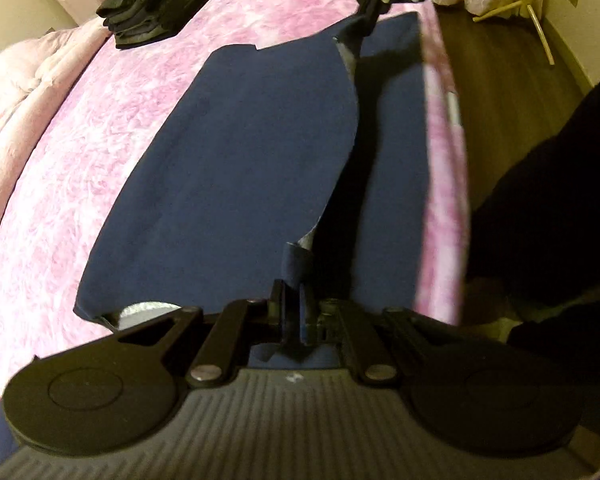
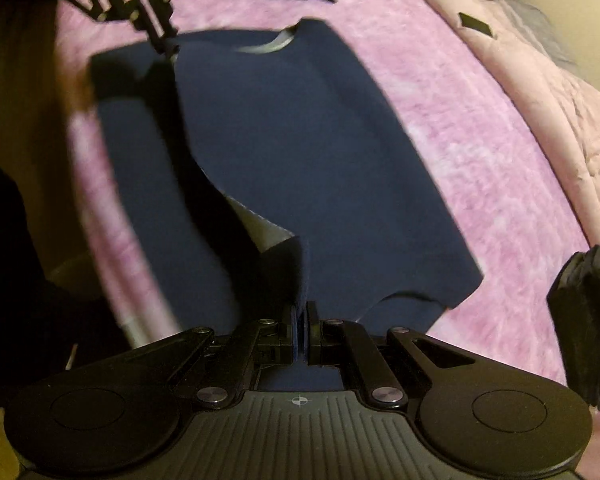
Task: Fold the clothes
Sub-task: 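Fold the side of the navy top inward with both grippers toward its middle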
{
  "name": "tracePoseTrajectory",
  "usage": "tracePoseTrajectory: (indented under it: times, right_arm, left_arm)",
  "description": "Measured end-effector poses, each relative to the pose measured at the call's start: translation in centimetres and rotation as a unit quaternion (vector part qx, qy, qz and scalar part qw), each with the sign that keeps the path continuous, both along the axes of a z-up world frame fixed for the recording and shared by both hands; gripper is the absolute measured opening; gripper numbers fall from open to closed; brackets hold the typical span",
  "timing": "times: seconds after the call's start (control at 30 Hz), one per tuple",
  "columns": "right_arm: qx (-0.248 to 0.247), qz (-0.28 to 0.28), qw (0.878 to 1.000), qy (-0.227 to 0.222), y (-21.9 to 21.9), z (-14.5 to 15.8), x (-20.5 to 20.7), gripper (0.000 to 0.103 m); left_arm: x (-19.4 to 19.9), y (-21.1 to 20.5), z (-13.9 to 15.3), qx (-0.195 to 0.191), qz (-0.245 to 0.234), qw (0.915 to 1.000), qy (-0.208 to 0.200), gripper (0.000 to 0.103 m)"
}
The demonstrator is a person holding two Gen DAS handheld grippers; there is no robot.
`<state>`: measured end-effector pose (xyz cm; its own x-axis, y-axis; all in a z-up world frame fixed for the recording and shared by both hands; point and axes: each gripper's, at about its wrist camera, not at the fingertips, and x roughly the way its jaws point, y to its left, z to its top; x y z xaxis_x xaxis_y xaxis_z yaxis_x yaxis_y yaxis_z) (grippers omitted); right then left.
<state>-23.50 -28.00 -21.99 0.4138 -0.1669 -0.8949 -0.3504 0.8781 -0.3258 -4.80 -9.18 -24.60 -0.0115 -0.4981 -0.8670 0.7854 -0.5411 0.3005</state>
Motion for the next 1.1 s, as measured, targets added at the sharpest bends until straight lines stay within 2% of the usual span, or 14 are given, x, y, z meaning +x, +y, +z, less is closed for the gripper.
tracePoseTrajectory:
  times: [0.07, 0.2, 0.43, 0.53, 0.57, 0.6, 0.63, 0.77, 0.83, 0.87, 0.9, 1.03, 1.1]
  right_arm:
    - [-0.010, 0.001, 1.000, 0.005, 1.2, -1.1, -0.8, 0.001]
    - [-0.030, -0.003, 0.999, 0.008, 2.3, -2.8, -1.3, 0.001]
    - [-0.031, -0.010, 0.999, 0.011, 2.7, -4.2, -1.5, 0.001]
    - [-0.030, -0.014, 0.999, 0.007, 2.6, -4.4, -1.8, 0.005]
    - [-0.027, -0.014, 1.000, 0.003, 2.7, -4.3, -2.0, 0.034]
    - [-0.025, -0.014, 1.000, -0.001, 2.7, -4.1, -2.2, 0.075]
    - [-0.022, -0.014, 1.000, -0.005, 2.7, -4.0, -2.5, 0.082]
    - [-0.017, -0.012, 1.000, -0.004, 3.1, -3.8, -2.9, 0.082]
    - [-0.019, -0.011, 1.000, -0.008, 3.1, -3.9, -2.9, 0.075]
    - [-0.020, -0.011, 1.000, -0.010, 3.1, -4.0, -2.8, 0.066]
    - [-0.021, -0.011, 1.000, -0.012, 3.2, -4.0, -2.8, 0.063]
    - [-0.028, 0.002, 1.000, -0.013, 3.2, -4.7, -2.4, 0.060]
    - [-0.030, 0.010, 0.999, -0.016, 3.1, -4.8, -2.1, 0.057]
  left_arm:
    - [-0.8, 0.8, -1.0, 0.002, 0.001, 0.9999, -0.011, 0.001]
    - [-2.0, 1.3, -2.9, 0.005, 0.003, 0.9993, -0.038, 0.002]
    - [-1.6, 2.9, -2.8, -0.004, 0.022, 0.9981, -0.057, 0.014]
    - [-1.8, 3.2, -3.1, -0.007, 0.017, 0.9970, -0.076, 0.024]
    - [-1.9, 3.2, -3.3, -0.011, 0.013, 0.9965, -0.081, 0.026]
    - [-2.0, 3.3, -3.4, -0.017, 0.009, 0.9961, -0.086, 0.028]
    - [-2.2, 3.3, -3.6, -0.021, 0.001, 0.9956, -0.091, 0.032]
    - [-2.7, 3.0, -4.7, -0.023, -0.040, 0.9927, -0.112, 0.033]
    - [-2.7, 2.7, -5.2, -0.020, -0.053, 0.9915, -0.117, 0.032]
    - [-2.6, 2.6, -5.4, -0.018, -0.057, 0.9914, -0.117, 0.032]
    - [-2.5, 2.4, -5.6, -0.016, -0.060, 0.9912, -0.117, 0.031]
    - [-2.3, 1.9, -6.0, -0.007, -0.073, 0.9904, -0.117, 0.021]
    - [-2.2, 1.8, -6.1, -0.003, -0.075, 0.9905, -0.115, 0.020]
